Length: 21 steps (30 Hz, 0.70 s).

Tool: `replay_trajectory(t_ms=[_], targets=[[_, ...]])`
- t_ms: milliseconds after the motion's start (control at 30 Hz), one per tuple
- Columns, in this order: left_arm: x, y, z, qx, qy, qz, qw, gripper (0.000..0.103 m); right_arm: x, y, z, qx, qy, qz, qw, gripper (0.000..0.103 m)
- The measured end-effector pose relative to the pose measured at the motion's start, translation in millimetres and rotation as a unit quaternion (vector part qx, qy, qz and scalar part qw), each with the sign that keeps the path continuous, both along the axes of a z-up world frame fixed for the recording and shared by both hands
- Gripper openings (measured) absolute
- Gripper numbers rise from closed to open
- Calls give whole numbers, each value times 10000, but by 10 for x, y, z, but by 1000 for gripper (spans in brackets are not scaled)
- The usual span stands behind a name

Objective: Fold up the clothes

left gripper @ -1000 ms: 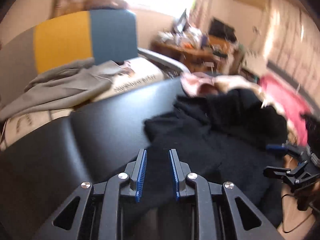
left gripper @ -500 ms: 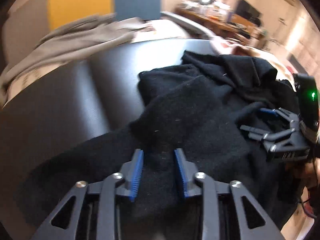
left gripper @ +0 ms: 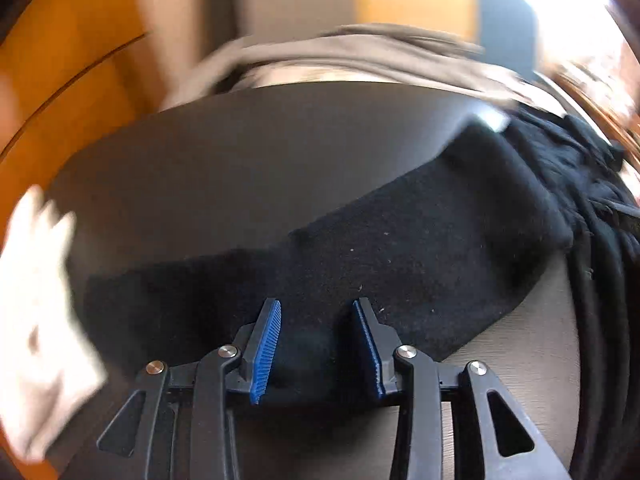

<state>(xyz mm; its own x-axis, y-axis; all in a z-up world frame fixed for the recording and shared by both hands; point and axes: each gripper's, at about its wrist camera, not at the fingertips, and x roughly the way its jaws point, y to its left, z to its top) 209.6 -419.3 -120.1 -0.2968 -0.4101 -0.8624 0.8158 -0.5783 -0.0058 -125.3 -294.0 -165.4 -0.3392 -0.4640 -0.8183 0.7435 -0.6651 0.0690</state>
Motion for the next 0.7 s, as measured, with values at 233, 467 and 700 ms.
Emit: replay_trajectory(t_ms=[233, 467, 700], targets=[[243, 898, 248, 598, 1110, -1084, 9861, 36, -10, -246, 103, 436, -43, 258, 9987, 103], [-126, 1838, 121, 1235, 1205, -2163, 9610, 36, 636, 547, 650, -395, 153, 784, 9960, 102], [-472, 2190, 44, 822, 1070, -2275, 9644, 47, 1157, 1857, 574, -341, 259, 65, 9991, 102]])
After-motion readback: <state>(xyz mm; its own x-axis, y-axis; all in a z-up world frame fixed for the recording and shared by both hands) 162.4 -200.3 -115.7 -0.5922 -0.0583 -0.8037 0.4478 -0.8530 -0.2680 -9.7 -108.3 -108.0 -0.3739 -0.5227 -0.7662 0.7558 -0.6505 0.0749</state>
